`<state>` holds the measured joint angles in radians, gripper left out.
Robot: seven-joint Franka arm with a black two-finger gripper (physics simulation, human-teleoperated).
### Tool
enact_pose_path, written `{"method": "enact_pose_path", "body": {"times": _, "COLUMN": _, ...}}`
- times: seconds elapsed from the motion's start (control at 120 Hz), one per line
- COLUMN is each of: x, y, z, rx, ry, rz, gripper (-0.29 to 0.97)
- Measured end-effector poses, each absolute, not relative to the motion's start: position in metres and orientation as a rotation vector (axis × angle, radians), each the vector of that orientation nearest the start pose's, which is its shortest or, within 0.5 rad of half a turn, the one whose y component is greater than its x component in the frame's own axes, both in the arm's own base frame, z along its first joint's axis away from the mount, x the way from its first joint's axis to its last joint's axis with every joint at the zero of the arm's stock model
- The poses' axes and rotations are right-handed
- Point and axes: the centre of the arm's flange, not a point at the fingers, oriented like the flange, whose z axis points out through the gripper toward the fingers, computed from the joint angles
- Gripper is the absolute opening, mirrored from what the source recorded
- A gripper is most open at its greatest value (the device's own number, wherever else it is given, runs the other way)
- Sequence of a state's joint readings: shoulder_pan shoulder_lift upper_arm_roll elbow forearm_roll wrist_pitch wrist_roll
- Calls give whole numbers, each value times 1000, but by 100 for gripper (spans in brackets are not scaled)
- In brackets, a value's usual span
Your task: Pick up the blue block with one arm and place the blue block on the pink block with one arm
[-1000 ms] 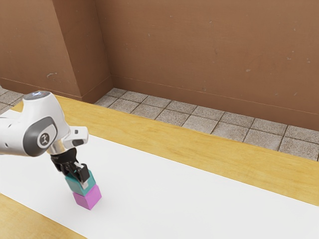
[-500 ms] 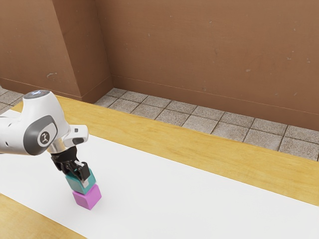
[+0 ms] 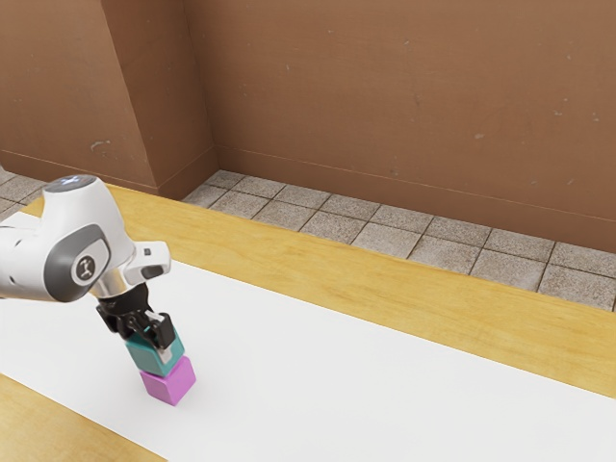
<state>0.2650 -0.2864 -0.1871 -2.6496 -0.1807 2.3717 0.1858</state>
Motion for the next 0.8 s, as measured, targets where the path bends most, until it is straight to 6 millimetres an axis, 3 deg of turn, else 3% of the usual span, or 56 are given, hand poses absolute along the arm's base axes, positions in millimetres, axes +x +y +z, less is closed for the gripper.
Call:
{"method": "enact_pose_path", "body": {"times": 0.3, "x": 406, "y": 29, "z": 336, "rx": -3208, "ry": 11, "rz": -26, "gripper": 37}}
{"method": "enact_pose_path", "body": {"times": 0.55, "x": 408, "y": 30, "z": 342, "rx": -3210, "ry": 41, "rz": -46, "gripper": 58}}
{"method": "enact_pose_path", "body": {"times": 0.592, "x": 417, "y": 31, "z": 368, "rx": -3201, "ry": 48, "rz": -118, "gripper": 59}}
{"method": "enact_pose_path", "body": {"times": 0.675, "x": 447, "y": 29, "z": 496, "rx": -3156, "ry": 85, "rz": -392, "gripper": 62}}
{"method": "enact_pose_path", "body": {"times": 0.7, "x": 449, "y": 28, "z": 523, "rx": -3151, "ry": 97, "rz": -422, "gripper": 63}}
{"method": "enact_pose_path", "body": {"times": 0.742, "x": 448, "y": 29, "z": 544, "rx": -3158, "ry": 102, "rz": -413, "gripper": 64}}
{"method": "enact_pose_path", "body": {"times": 0.8, "x": 444, "y": 32, "z": 557, "rx": -3166, "ry": 117, "rz": -351, "gripper": 65}}
